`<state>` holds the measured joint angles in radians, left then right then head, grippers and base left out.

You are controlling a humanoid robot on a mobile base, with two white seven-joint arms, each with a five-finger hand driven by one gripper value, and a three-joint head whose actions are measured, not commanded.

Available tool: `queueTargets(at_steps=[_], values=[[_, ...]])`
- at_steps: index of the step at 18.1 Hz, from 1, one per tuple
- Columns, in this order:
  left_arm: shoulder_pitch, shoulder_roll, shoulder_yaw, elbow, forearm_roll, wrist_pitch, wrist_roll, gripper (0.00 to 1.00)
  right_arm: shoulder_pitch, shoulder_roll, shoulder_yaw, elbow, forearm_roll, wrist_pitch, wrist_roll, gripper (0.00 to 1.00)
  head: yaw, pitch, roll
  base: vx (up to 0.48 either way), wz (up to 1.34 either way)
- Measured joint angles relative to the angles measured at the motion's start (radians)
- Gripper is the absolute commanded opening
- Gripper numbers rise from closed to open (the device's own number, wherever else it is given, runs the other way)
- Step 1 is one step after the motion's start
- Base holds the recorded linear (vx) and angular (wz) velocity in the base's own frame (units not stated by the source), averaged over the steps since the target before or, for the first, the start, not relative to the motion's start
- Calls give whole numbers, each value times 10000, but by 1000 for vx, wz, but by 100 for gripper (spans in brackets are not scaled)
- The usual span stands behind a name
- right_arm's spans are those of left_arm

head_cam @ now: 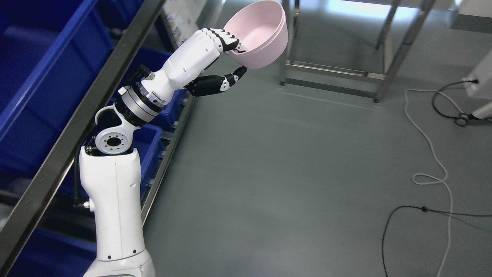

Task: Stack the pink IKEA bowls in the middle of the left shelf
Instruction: 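Hold the stacked bowls up while the robot turns toward the blue bins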

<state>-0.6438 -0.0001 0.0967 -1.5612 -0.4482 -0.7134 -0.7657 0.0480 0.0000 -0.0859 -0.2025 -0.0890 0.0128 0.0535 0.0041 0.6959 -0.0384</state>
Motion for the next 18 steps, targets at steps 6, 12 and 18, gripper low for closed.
queueTargets(at_steps=[6, 12, 18], values=[[-526, 0, -410, -17, -35, 368, -159, 11, -2, 0, 0, 0, 0, 0, 55, 100, 0, 0, 0, -212, 1090], [-727, 1, -643, -40, -89, 404, -223, 11, -3, 0, 0, 0, 0, 0, 73, 100, 0, 0, 0, -150, 1092], [-980, 1, -798, -55, -109, 423, -236, 11, -4, 0, 0, 0, 0, 0, 82, 100, 0, 0, 0, -8, 845]])
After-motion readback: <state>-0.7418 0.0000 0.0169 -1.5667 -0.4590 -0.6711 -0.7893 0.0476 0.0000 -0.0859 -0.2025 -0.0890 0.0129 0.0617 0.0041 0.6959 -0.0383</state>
